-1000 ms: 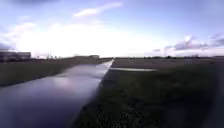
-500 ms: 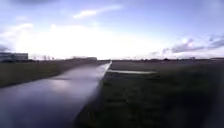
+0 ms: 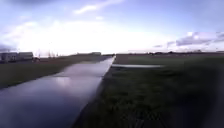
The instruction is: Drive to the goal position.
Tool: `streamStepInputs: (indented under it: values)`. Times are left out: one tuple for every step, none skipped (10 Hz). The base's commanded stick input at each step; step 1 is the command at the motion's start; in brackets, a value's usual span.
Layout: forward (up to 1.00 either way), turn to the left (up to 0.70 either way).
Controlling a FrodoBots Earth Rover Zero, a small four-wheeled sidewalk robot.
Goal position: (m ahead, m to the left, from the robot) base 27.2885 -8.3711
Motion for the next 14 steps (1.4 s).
streamStepInputs:
  values:
    - [0.45,0.27]
    - [0.45,0.27]
    - [0.45,0.27]
    - [0.45,0.27]
    - [0.45,0.27]
    - [0.45,0.27]
    - [0.28,0.34]
    - [0.00,0.45]
    - [0.00,0.45]
    - [0.00,0.45]
    - [0.00,0.45]
    - [0.00,0.45]
    - [0.00,0.45]
    - [0.00,0.45]
